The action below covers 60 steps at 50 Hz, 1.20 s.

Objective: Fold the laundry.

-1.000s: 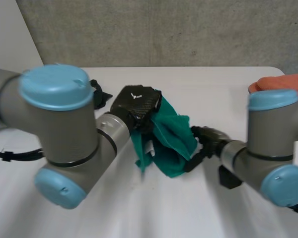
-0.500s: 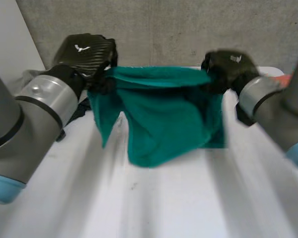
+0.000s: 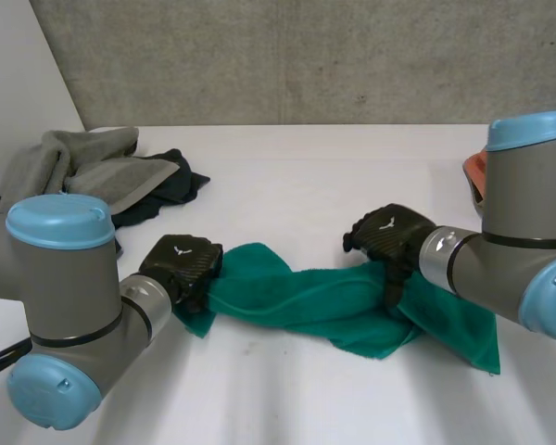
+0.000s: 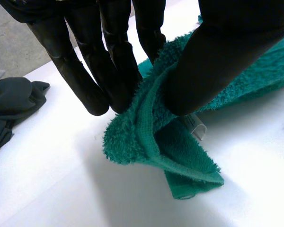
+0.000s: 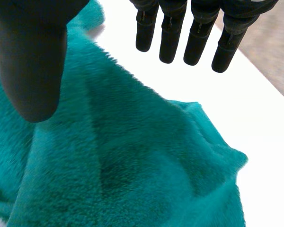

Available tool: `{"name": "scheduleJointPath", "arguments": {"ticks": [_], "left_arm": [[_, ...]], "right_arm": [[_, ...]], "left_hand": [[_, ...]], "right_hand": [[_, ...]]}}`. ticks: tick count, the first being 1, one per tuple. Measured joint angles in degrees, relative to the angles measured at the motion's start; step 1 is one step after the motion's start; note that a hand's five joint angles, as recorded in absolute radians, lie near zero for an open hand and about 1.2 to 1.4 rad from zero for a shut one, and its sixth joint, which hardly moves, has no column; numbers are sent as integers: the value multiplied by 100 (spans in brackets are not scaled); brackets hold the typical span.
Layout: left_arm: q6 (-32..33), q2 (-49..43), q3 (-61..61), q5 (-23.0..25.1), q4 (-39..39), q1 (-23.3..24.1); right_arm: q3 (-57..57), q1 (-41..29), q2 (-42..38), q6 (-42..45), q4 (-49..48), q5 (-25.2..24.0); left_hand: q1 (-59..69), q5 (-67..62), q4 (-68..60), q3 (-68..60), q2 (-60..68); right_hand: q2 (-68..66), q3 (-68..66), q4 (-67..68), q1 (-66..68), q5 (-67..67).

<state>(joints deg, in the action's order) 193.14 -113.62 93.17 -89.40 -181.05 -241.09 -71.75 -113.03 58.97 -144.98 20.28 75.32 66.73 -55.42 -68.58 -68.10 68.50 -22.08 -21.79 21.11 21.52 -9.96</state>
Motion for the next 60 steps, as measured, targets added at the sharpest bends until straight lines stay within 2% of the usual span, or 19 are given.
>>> {"name": "scheduleJointPath", "arguments": {"ticks": [3,4,8,13,21,29,31,35,37,41,46,49,54,60], "left_arm": [[-15,58,25,-2,-1,-27],[-26,133,44,2,-7,-60],[-39,313,72,30,-23,-160],[-42,441,60,81,-34,-281],[-40,427,1,137,-36,-388],[-14,311,-38,161,-77,-392],[9,233,-70,163,-125,-406],[116,6,-206,168,-268,-466],[182,-104,-304,170,-341,-501],[316,-313,-617,180,-511,-573],[466,-588,-1802,192,-1099,-687],[469,-624,-2723,131,-1710,-728],[244,-362,-3807,-200,-2827,-769],[-35,-55,-3818,-504,-3237,-780]], "right_arm": [[-143,128,235,-532,-106,68],[-269,263,497,-993,-111,128],[-667,662,1205,-1961,69,219],[-1324,1146,1894,-2540,323,217],[-2796,1483,2162,-1788,57,15],[-3849,1207,1633,-1346,-1794,170],[-3860,1109,1439,-1338,-2254,341],[-3614,977,1117,-1353,-2784,705],[-3460,947,1032,-1365,-2879,799],[-3046,894,964,-1361,-2978,841],[-1854,825,1025,-1334,-3174,600],[-717,871,978,-1360,-3544,475],[940,1090,806,-1679,-4346,715],[1970,1276,650,-2364,-4647,847]], "left_hand": [[0,0,0,0,0],[0,0,0,0,0],[0,0,0,0,0],[0,0,0,0,0],[0,0,0,0,0],[0,0,0,0,0],[0,0,0,0,0],[0,0,0,0,0],[0,0,0,0,0],[0,0,0,0,0],[0,0,-2,-6,9],[0,0,-3,-6,12],[0,0,-3,-5,15],[0,0,-3,-5,15]], "right_hand": [[0,59,-39,-8,77],[0,59,-39,-8,79],[0,59,-39,-8,78],[-16,-91,157,137,-345],[-434,-483,573,523,-721],[-511,-547,641,542,-808],[-1060,-1084,1152,1134,-1316],[-4139,-4084,4147,3893,-4279],[-4520,-4498,4595,4280,-4675],[-4543,-4620,4716,4280,-4721],[-4543,-4629,4720,4280,-4721],[-4544,-4638,4728,4280,-4721],[-4544,-4639,4735,4280,-4721],[-4544,-4639,4736,4280,-4771]]}}
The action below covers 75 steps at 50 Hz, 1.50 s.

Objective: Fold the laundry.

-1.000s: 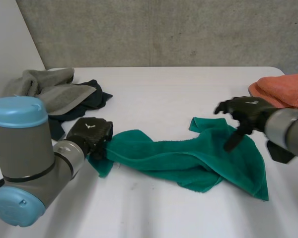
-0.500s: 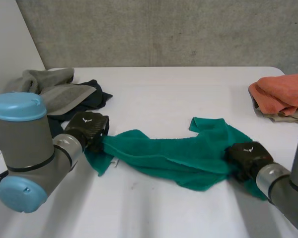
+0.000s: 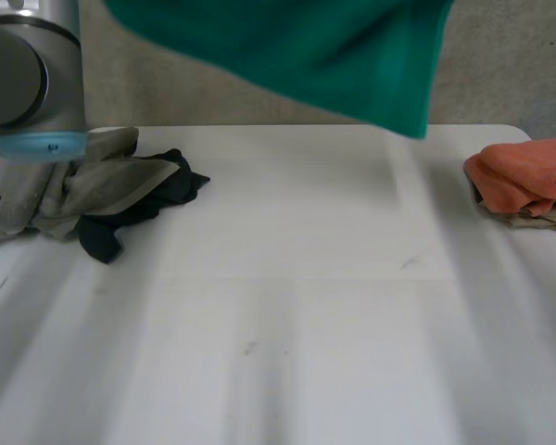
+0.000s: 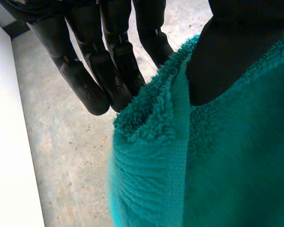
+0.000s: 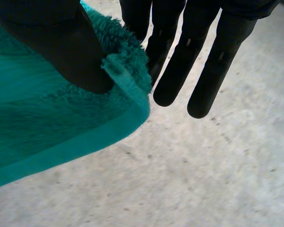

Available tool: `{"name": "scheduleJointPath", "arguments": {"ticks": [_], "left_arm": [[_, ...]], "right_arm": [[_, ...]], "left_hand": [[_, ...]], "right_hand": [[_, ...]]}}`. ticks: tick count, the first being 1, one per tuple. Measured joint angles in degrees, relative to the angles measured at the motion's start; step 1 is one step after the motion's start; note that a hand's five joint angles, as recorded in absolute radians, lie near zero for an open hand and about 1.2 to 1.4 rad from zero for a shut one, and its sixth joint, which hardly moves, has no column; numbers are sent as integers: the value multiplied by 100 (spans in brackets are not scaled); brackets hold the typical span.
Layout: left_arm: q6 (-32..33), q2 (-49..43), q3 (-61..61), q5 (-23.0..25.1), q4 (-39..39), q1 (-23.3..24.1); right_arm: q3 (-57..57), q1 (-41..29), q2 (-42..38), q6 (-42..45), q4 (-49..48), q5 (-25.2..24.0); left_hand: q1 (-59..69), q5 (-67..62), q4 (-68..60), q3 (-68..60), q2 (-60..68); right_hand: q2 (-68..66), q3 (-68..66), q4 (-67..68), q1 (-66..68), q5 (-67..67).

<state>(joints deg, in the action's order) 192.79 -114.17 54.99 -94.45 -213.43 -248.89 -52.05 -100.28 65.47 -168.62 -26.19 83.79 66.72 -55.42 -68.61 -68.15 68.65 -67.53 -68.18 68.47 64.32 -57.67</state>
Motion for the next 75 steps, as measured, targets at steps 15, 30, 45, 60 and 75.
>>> {"name": "scheduleJointPath", "arguments": {"ticks": [15,30,45,60,75], "left_arm": [[84,364,3486,499,60,-179],[997,-561,5109,1020,-169,-274],[1033,-223,5217,1139,180,-826],[526,-305,5048,1683,1035,-1196],[1139,995,5160,1451,1802,-1096]], "right_arm": [[-2031,47,-32,218,1630,-931],[-4123,366,-184,1405,2313,-1196],[-3755,920,-137,1474,2696,-1076],[-3729,870,-168,1456,2698,-1087],[-3579,991,591,2603,4575,-1395]], "left_hand": [[0,0,0,0,2],[-2868,2441,2768,2686,-2765],[-4144,4121,4362,4247,-4304],[-1628,1650,1928,1893,-1935],[15,-100,27,10,-12]], "right_hand": [[0,0,2,0,-91],[0,-1,2,0,-92],[0,-1,3,0,-93],[0,-1,3,0,-94],[0,-1,3,0,-94]]}}
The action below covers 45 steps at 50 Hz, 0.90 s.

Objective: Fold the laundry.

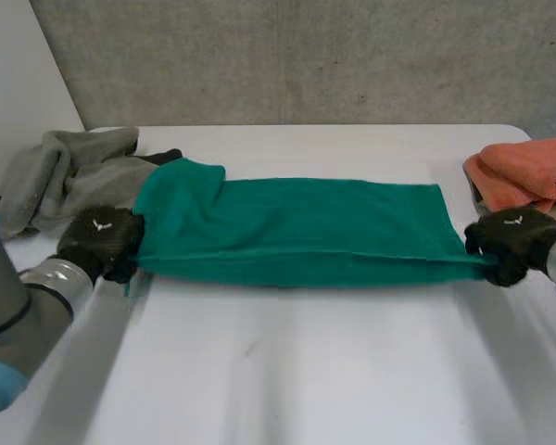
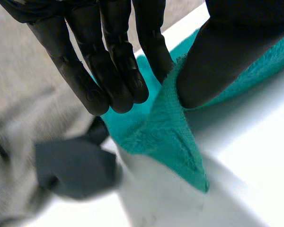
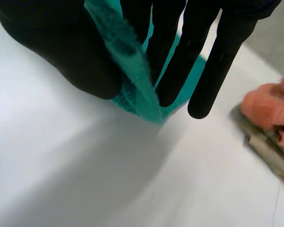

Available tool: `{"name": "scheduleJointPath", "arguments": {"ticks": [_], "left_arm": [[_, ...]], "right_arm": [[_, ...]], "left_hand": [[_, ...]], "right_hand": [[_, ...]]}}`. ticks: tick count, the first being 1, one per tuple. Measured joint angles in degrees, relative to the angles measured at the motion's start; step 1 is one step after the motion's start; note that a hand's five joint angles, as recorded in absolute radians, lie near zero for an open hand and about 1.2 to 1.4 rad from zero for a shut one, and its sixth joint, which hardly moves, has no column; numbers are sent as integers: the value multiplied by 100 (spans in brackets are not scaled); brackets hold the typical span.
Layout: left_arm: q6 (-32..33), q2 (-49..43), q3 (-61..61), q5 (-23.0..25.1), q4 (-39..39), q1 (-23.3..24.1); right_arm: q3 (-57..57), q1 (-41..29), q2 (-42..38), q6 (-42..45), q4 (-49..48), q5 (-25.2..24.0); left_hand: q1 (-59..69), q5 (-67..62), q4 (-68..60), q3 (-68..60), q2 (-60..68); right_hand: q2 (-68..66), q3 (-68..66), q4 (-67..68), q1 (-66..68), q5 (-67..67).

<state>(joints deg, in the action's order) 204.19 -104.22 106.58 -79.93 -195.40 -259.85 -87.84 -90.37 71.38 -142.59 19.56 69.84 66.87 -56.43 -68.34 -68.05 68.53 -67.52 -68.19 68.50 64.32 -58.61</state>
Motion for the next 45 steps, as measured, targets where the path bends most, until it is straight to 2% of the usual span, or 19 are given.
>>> {"name": "scheduleJointPath", "arguments": {"ticks": [5,7,9,10,13,17,20,26,34,40,45], "left_arm": [[509,883,86,106,1268,155],[907,1131,80,139,2204,225],[1132,1185,69,145,2705,256],[1382,1176,45,139,3219,286],[1880,944,-65,77,4047,345],[2226,433,-384,-126,4312,456],[2303,28,-755,-343,4121,595],[2277,-727,-1798,-730,3097,954],[2273,-1532,-3418,-609,883,1102],[1776,-1317,-4460,-638,-567,1094],[1140,-897,-4706,-717,-1074,1088]], "right_arm": [[11,162,316,1594,1612,47],[-24,252,396,2539,2387,206],[-37,281,399,2868,2638,295],[-37,307,371,3214,2888,442],[42,305,220,3506,3090,684],[276,227,-54,3312,2991,815],[513,150,-266,2928,2749,838],[1105,4,-701,1862,1821,839],[1902,-220,-950,529,-235,885],[2440,-330,-487,-904,-2430,1209],[2639,-341,5,-1570,-3316,1417]], "left_hand": [[0,0,0,0,0],[0,0,0,0,0],[0,0,0,0,0],[0,0,0,0,1],[0,0,-2,0,1],[0,0,-16,0,1],[0,0,-16,0,1],[0,0,-19,-5,4],[0,0,-21,-5,5],[0,0,-22,-6,6],[0,0,-22,-6,6]], "right_hand": [[0,0,0,0,0],[0,0,0,0,0],[0,0,0,0,0],[0,0,0,0,0],[0,0,0,0,0],[0,0,0,0,0],[0,0,0,0,0],[0,0,0,0,0],[0,0,0,0,0],[0,0,0,0,0],[0,0,0,0,0]]}}
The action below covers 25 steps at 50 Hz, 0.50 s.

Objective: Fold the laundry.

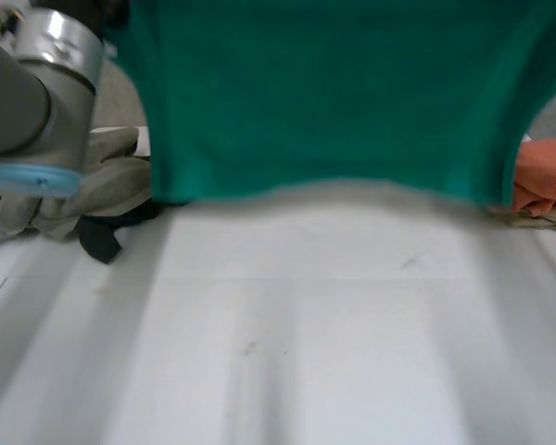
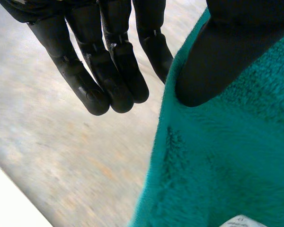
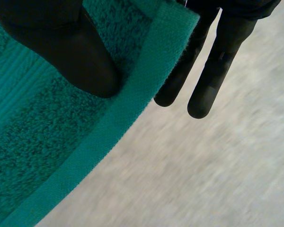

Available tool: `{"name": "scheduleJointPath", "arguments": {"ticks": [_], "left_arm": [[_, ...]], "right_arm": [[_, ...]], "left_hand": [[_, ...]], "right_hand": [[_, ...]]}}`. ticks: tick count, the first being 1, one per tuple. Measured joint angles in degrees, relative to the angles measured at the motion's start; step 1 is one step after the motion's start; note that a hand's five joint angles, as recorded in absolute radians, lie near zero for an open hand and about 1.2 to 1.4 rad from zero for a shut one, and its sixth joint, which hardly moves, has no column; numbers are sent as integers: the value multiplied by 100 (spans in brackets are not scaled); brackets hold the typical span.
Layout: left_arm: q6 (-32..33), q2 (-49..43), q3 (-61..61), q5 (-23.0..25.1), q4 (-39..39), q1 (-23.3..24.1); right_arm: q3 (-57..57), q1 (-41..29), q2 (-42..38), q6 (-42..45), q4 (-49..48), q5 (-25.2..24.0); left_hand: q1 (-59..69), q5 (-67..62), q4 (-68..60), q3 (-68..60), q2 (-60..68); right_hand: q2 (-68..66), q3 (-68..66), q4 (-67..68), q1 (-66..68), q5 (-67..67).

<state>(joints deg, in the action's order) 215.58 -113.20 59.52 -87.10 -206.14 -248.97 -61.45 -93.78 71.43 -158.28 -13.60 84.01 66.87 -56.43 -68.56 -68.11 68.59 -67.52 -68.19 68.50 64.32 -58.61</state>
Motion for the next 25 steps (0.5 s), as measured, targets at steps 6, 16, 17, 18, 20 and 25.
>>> {"name": "scheduleJointPath", "arguments": {"ticks": [6,16,17,18,20,25], "left_arm": [[-718,383,111,20,-53,-176],[-688,568,1388,265,68,-439],[-678,589,1601,325,66,-443],[-669,603,1809,384,65,-444],[-641,634,2324,531,56,-443],[-481,673,3516,838,67,-451]], "right_arm": [[357,-2,314,-382,228,64],[161,-100,-46,-10,2020,-429],[66,-105,-89,87,2181,-478],[-31,-109,-131,178,2317,-517],[-278,-107,-220,406,2573,-579],[-956,-22,-354,986,2944,-646]], "left_hand": [[0,0,0,0,0],[0,0,-1,-5,7],[0,0,-2,-5,7],[0,0,-1,-5,7],[0,0,-1,-5,7],[0,0,-2,-5,7]], "right_hand": [[0,0,0,0,-13],[0,0,1,0,-13],[0,0,2,0,-13],[0,0,1,0,-13],[0,0,1,0,-13],[0,0,2,0,-13]]}}
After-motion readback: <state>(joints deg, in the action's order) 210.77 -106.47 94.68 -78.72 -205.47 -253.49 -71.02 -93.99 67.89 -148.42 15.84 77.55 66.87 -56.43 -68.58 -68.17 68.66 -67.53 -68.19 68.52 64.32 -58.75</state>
